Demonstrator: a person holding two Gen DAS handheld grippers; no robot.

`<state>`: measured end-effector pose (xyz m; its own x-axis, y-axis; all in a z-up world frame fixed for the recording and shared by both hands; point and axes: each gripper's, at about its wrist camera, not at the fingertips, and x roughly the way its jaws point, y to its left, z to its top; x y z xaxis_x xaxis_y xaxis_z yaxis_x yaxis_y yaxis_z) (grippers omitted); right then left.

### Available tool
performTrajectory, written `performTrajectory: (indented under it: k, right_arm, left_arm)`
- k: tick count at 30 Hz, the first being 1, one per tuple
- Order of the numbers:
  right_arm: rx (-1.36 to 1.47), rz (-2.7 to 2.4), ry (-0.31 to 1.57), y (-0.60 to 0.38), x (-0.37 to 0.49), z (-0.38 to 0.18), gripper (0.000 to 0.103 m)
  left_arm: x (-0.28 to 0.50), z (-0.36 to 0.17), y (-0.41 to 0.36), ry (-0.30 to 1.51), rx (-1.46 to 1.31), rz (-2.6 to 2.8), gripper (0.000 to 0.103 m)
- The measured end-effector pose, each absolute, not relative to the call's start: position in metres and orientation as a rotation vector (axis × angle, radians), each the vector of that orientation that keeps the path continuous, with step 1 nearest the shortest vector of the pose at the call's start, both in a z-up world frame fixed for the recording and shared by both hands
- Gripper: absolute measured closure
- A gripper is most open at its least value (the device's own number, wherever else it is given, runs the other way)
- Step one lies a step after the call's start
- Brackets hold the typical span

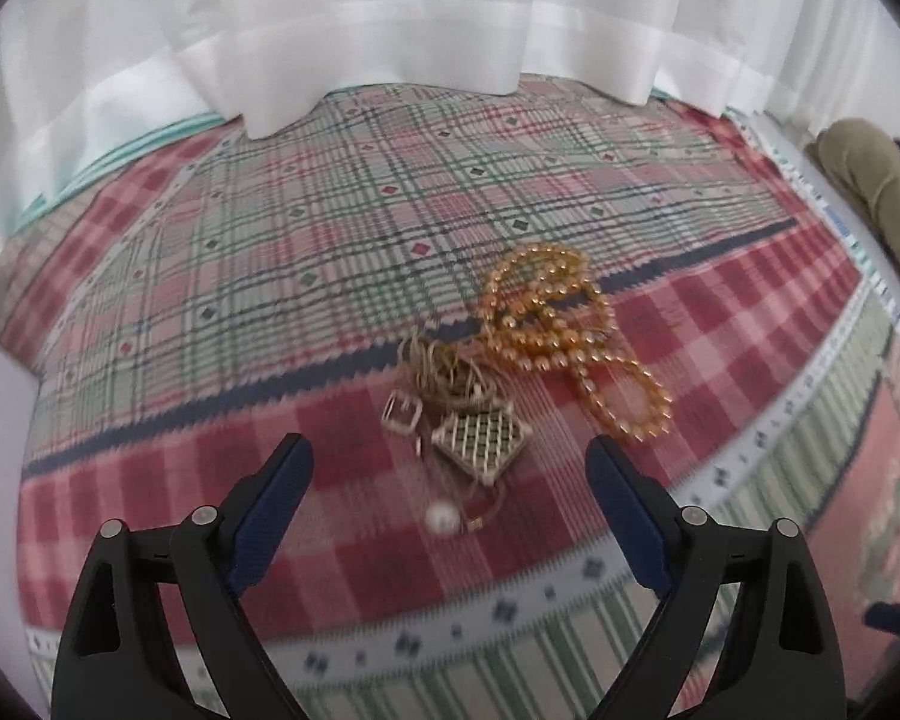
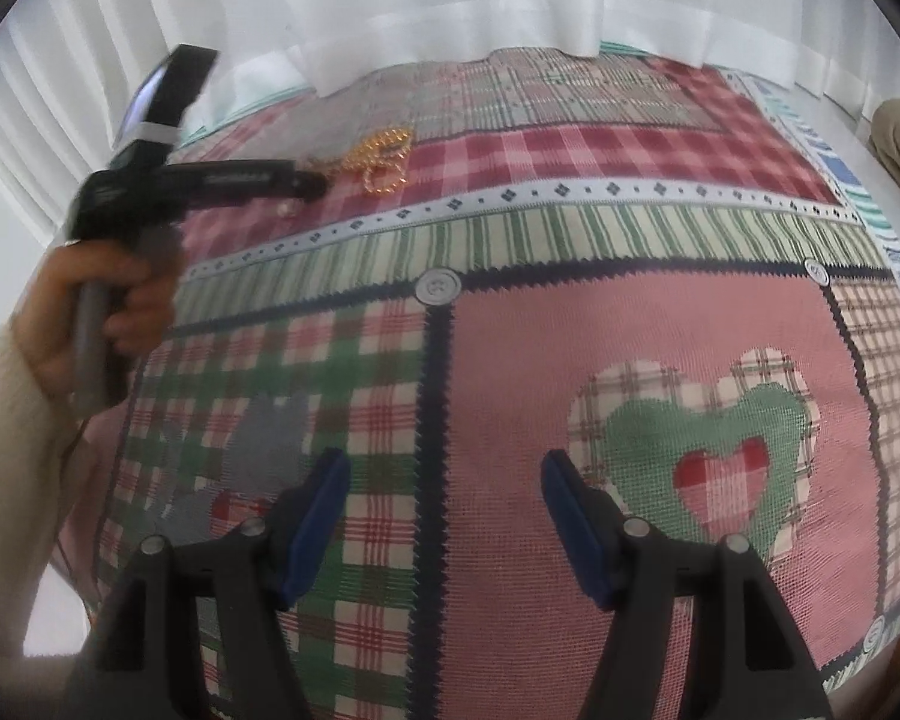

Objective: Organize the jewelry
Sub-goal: 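Grasp the gold chain with square pendant with the left tool while the right tool grasps the gold bead chain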

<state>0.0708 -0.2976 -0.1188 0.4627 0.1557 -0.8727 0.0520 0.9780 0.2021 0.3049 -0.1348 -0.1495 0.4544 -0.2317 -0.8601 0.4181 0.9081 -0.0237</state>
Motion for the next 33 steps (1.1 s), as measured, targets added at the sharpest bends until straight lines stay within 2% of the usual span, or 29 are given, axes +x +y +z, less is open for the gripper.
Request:
performTrajectory:
  k: [5, 9, 10, 22, 30, 33]
  right_arm:
    - [0.232, 0.055, 1.086, -0.307, 0.071, -0.12, 0.035]
    - [0.242, 0.057, 1.082, -0.311, 0.074, -0.118, 0.035]
    - [0.245, 0.06, 1.081, -0.31, 0.074, -0.117, 0.035]
    - [0.386, 0.154, 1.074, -0.329, 0.112, -0.095, 0.035]
    - [0.4, 0.24, 1.147, -0.305, 0.244, -0.112, 0.035]
    - [0.293, 0.249, 1.165, -0.275, 0.298, -0.12, 0.035]
  left_arm:
    - [0.303, -0.153, -0.144, 0.961, 0.241, -0.418, 0.021]
    - [0.301, -0.15, -0.142, 0.931, 0.217, -0.444, 0.063]
    - [0.301, -0.149, -0.14, 0.934, 0.207, -0.45, 0.069]
    - [0.257, -0.119, -0.063, 0.962, -0.022, -0.439, 0.07]
    - [0.213, -0.122, -0.018, 1.031, -0.102, -0.379, 0.07]
    - [0.204, -0.121, -0.008, 1.037, -0.124, -0.364, 0.07]
